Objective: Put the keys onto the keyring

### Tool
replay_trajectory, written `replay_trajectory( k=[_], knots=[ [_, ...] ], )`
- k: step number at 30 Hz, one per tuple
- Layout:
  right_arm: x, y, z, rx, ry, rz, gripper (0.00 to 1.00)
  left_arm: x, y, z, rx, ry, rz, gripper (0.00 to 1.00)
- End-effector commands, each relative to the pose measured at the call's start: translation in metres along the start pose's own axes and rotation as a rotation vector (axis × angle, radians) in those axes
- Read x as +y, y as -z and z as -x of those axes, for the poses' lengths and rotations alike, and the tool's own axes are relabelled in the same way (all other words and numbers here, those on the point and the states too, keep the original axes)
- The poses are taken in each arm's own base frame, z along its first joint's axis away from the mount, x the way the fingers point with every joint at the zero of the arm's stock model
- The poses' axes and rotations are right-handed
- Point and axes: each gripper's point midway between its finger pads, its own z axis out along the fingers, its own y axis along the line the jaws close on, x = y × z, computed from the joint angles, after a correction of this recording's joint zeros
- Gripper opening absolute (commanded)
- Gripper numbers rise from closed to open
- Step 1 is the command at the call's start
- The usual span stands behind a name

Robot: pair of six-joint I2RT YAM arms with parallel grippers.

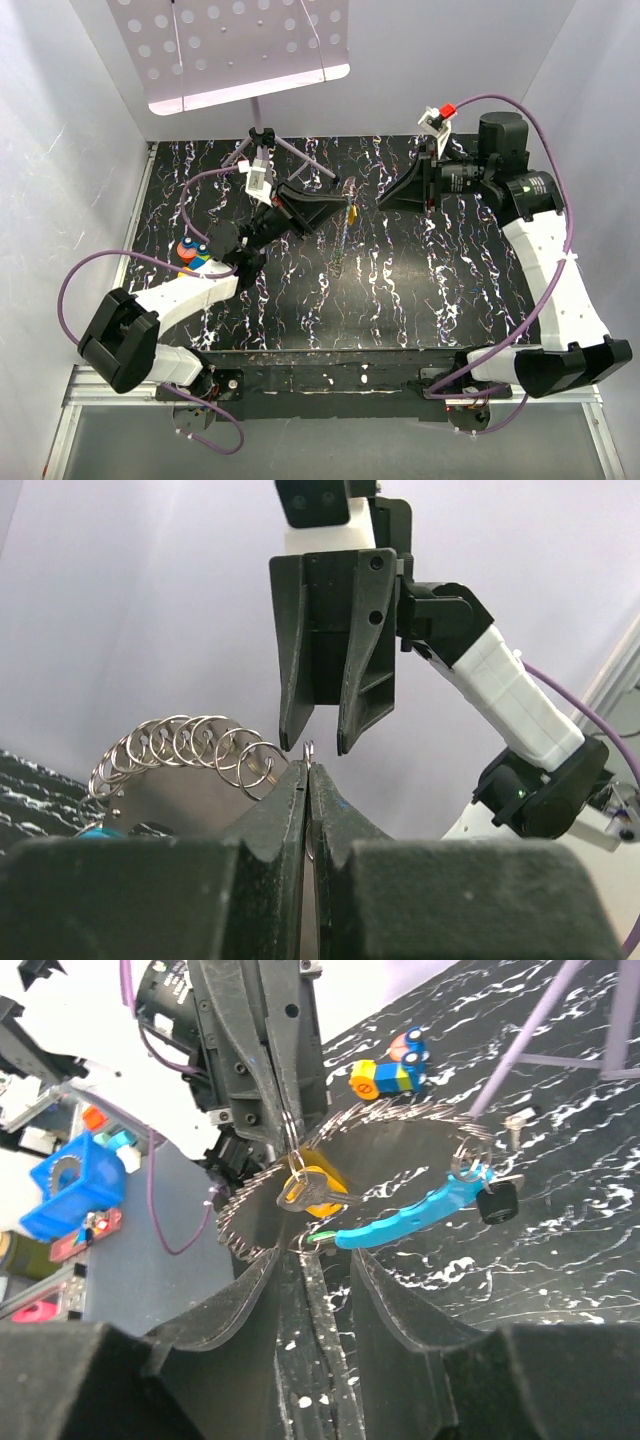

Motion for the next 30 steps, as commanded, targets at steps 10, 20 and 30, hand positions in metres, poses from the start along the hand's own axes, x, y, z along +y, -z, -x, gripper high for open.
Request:
replay_trajectory(
  k=[10,20,30],
  knots=[
    [0.015,0.016,0.014,0.022,0.217,0.065,0.43,-0.010,-0.019,-0.007,0.067,0.062,-0.020,0.00],
    [0.024,0.023,0.008,-0.012,0.152,0.115,0.43,-0.031,-0.032,-0.024,0.156,-0.191,-0.119,0.00],
    [0.033,0.021,0.003,-0.023,0.088,0.179,0.43,-0.028,-0.033,-0.022,0.136,-0.166,-0.086,0.00]
  ],
)
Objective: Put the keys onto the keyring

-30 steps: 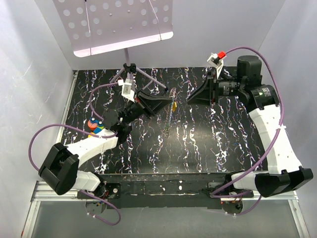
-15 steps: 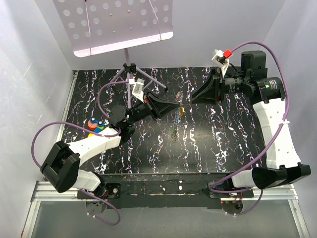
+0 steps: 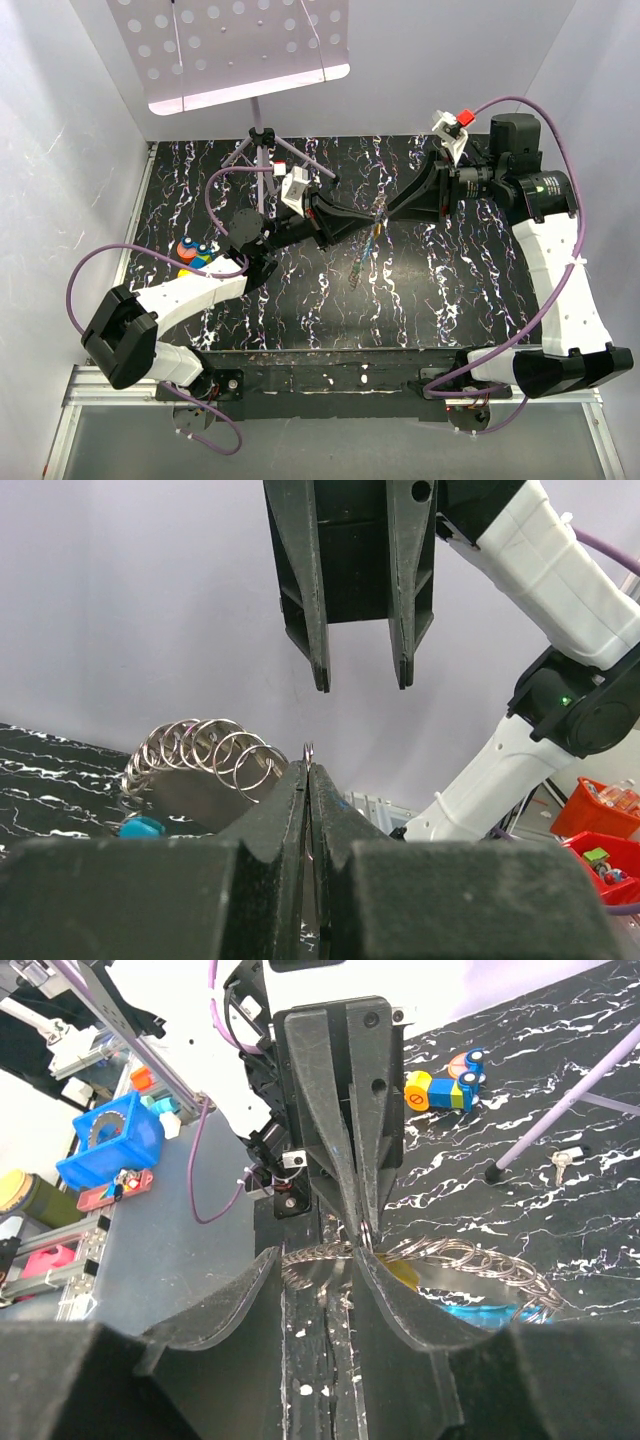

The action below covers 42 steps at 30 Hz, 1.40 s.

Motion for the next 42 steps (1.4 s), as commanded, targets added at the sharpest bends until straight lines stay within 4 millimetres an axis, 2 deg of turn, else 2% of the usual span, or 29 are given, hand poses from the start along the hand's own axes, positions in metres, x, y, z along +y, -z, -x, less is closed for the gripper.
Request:
replay_trajectory(
  k=[1,4,9,10,15,25,42],
  knots=[
    [0.005,-0.002,0.002,-0.017,-0.011,0.050,0.43,-0.015,-0.005,0.035,-0.093,-0.043,-0.025,0.00],
    [-0.005,-0.005,-0.002,-0.007,-0.024,0.027,0.43,-0.017,-0.005,0.039,-0.113,-0.018,-0.032,0.00],
    [-0.009,-0.011,-0.008,0.023,-0.006,0.000,0.43,-0.017,-0.008,0.041,-0.142,0.021,-0.042,0.00],
    [-0.010,-0.012,-0.008,0.027,-0.004,0.000,0.34,-0.017,-0.008,0.040,-0.143,0.030,-0.042,0.00],
    [-0.013,-0.015,-0.008,0.036,-0.007,-0.002,0.34,-0.016,-0.009,0.041,-0.158,0.041,-0.046,0.00],
    [-0.007,-0.018,-0.002,0.041,0.003,0.026,0.33,-0.010,-0.011,0.036,-0.155,0.060,-0.013,0.00],
    [-0.010,-0.025,-0.001,0.055,0.001,0.043,0.32,-0.001,-0.009,0.032,-0.149,0.067,0.038,0.00]
  ],
)
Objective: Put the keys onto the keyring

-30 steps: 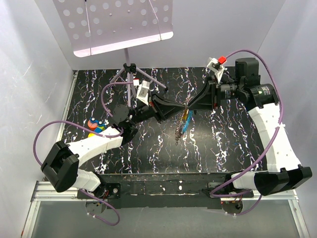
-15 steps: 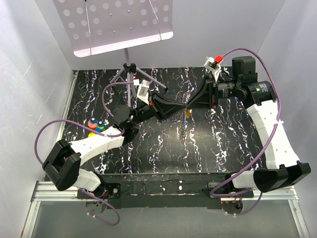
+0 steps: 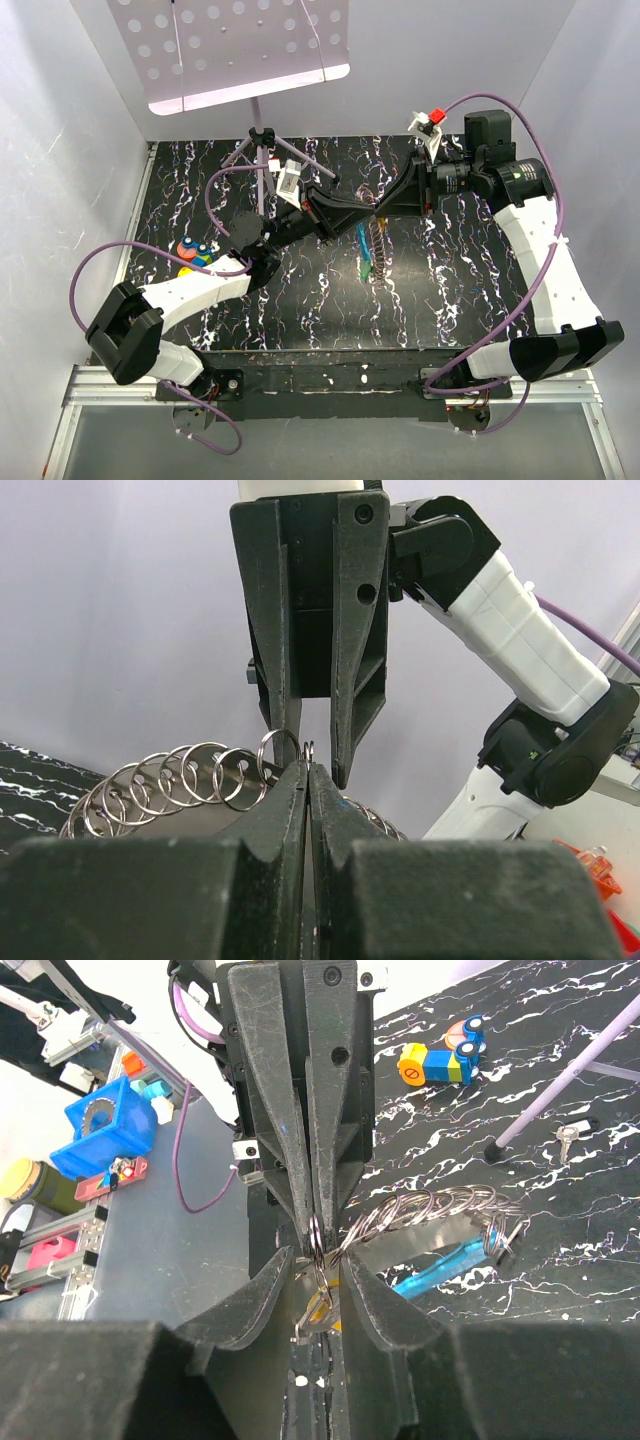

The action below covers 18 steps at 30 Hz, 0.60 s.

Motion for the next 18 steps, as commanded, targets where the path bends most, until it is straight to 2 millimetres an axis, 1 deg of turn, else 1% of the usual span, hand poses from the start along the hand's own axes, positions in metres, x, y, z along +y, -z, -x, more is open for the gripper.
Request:
replay_trajectory(
  k=[1,12,16,18],
  knots=[
    [0.012,-0.002,0.010,-0.004,0.044,0.035,0.32,-0.009,-0.005,0.016,-0.045,-0.027,-0.009,0.00],
    [0.008,-0.002,0.004,0.009,0.041,0.023,0.32,-0.011,-0.001,0.016,-0.047,-0.028,-0.017,0.00],
    [0.008,0.008,0.006,0.026,0.108,-0.045,0.32,-0.016,0.004,0.016,-0.041,-0.063,-0.027,0.00],
    [0.007,0.016,0.008,0.043,0.144,-0.078,0.32,-0.022,0.008,0.016,-0.036,-0.090,-0.053,0.00]
  ],
)
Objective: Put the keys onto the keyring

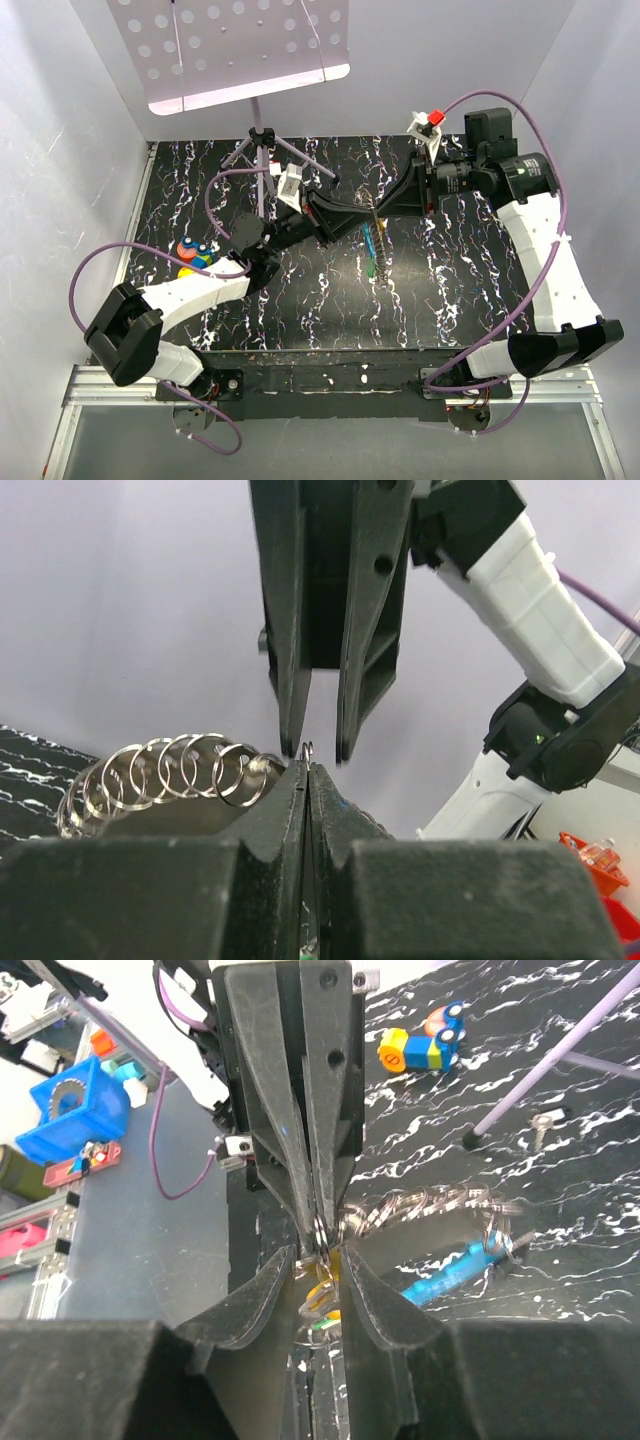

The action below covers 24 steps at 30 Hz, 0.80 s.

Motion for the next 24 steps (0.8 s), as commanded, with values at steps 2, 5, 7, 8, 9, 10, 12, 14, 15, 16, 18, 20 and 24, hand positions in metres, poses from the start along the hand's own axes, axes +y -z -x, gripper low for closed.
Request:
replay_trajectory(
  k=[2,5,7,8,9,10,12,14,15,16,18,20,24],
  knots=[
    [0.020,0.022,0.011,0.035,0.206,-0.037,0.32,-0.029,0.010,0.019,-0.035,-0.108,-0.081,0.00],
    [0.034,0.024,0.006,0.053,0.331,0.024,0.32,-0.034,0.017,0.018,-0.035,-0.154,-0.099,0.00],
    [0.042,0.023,0.006,0.031,0.379,0.075,0.32,-0.037,0.020,0.018,-0.039,-0.179,-0.112,0.00],
    [0.045,0.022,0.006,0.016,0.407,0.104,0.32,-0.040,0.021,0.019,-0.042,-0.191,-0.122,0.00],
    [0.050,0.019,0.005,0.003,0.417,0.139,0.32,-0.040,0.021,0.019,-0.043,-0.198,-0.128,0.00],
    [0.051,0.015,0.004,0.003,0.417,0.162,0.32,-0.042,0.022,0.018,-0.042,-0.202,-0.137,0.00],
    [0.053,0.006,0.001,0.015,0.416,0.202,0.32,-0.042,0.022,0.019,-0.052,-0.207,-0.141,0.00],
    [0.054,-0.003,-0.004,0.039,0.405,0.234,0.32,-0.041,0.023,0.020,-0.065,-0.209,-0.133,0.00],
    [0.053,-0.007,-0.005,0.055,0.404,0.238,0.32,-0.041,0.024,0.021,-0.071,-0.212,-0.134,0.00],
    [0.051,-0.009,-0.006,0.066,0.395,0.236,0.32,-0.041,0.024,0.021,-0.075,-0.213,-0.133,0.00],
    [0.044,-0.011,-0.006,0.080,0.380,0.221,0.32,-0.041,0.025,0.023,-0.088,-0.216,-0.130,0.00],
    [0.044,-0.011,-0.006,0.084,0.371,0.213,0.32,-0.040,0.026,0.024,-0.100,-0.216,-0.119,0.00],
    [0.046,-0.011,-0.007,0.079,0.348,0.217,0.32,-0.033,0.029,0.026,-0.119,-0.211,-0.080,0.00]
  ],
)
